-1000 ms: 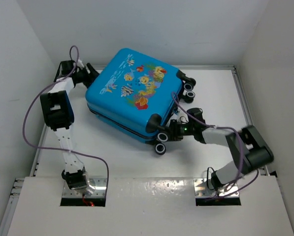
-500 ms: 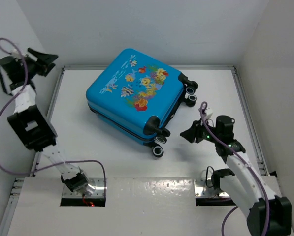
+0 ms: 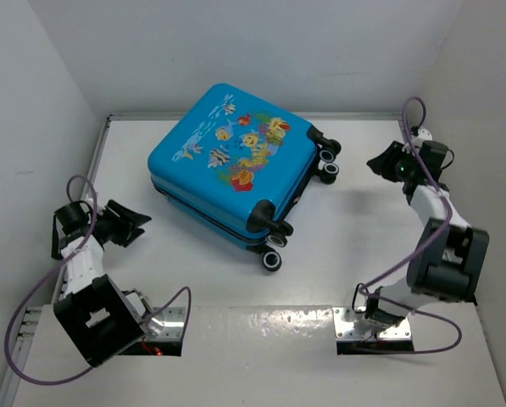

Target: Pack the luggage

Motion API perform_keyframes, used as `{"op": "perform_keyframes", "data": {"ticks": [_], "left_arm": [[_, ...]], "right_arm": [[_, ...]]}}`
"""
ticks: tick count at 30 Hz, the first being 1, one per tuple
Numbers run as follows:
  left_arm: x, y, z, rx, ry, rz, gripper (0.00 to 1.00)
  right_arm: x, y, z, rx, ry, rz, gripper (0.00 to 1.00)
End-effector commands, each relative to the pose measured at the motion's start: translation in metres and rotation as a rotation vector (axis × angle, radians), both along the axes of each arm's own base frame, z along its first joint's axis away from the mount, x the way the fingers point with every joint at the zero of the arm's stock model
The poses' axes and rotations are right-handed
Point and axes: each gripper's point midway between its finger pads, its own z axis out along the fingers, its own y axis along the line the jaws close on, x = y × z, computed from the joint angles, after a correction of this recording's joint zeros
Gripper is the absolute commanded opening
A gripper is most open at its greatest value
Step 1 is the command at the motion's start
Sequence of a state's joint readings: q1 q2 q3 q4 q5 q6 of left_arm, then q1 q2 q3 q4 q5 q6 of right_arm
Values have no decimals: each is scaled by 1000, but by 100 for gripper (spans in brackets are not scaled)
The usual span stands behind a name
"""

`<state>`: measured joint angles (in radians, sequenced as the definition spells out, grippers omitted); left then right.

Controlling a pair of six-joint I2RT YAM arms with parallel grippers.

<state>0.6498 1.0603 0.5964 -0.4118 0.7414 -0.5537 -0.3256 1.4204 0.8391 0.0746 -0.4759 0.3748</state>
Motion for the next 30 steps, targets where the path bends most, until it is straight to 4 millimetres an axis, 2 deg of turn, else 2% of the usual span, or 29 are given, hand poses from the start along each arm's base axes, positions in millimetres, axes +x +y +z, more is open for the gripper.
{"op": "perform_keyframes", "data": {"ticks": [1,4,5,6,7,8,9,10,11,12,13,14,17,18,20,21,22,23,24,25,26,29,30], "left_arm": [[-8,-10,-17,9,69,-29,54],[-5,-23,-31,-46,98,-53,54],[-4,-26,-34,-50,106,-68,54],[-1,-35,-41,-68,129,-98,53],[0,-41,-43,-90,134,-117,53],[5,-45,-42,-101,131,-134,53],[10,-51,-46,-135,146,-166,53],[15,-50,-46,-145,147,-171,52],[22,-55,-41,-138,132,-214,52],[27,-55,-44,-155,142,-221,52],[30,-58,-45,-156,146,-236,52],[36,-63,-41,-150,119,-267,50],[52,-71,-44,-160,113,-288,50],[62,-67,-42,-151,86,-284,50],[74,-68,-50,-181,101,-286,49],[87,-68,-43,-183,74,-298,46],[95,-68,-42,-176,61,-308,46],[102,-66,-46,-185,70,-302,46],[116,-66,-38,-167,36,-317,45],[125,-68,-34,-153,8,-330,45],[136,-68,-34,-146,-2,-328,45],[155,-66,-31,-134,-41,-333,45],[164,-62,-28,-126,-47,-318,45]], "right_arm": [[44,-8,6,80,-44,-46,36],[92,6,-22,165,15,-22,35],[99,18,-27,191,27,1,35],[118,28,-40,232,43,9,35],[123,36,-43,244,45,25,35],[132,60,-39,245,34,83,35],[140,65,-57,246,62,93,36],[144,70,-62,237,65,94,36],[154,88,-56,223,43,127,38],[156,91,-79,218,77,124,38],[157,101,-84,218,95,136,38],[163,105,-99,208,121,137,38],[161,119,-120,198,175,153,38],[156,123,-128,195,200,159,38],[146,127,-133,192,226,160,36],[128,141,-147,199,285,163,36],[115,142,-137,204,286,163,35],[106,146,-136,206,291,170,35],[68,155,-161,216,384,176,35],[62,160,-136,234,347,195,35],[29,166,-154,249,416,207,35],[9,177,-128,293,394,228,35],[-16,178,-141,310,451,232,35]]}}
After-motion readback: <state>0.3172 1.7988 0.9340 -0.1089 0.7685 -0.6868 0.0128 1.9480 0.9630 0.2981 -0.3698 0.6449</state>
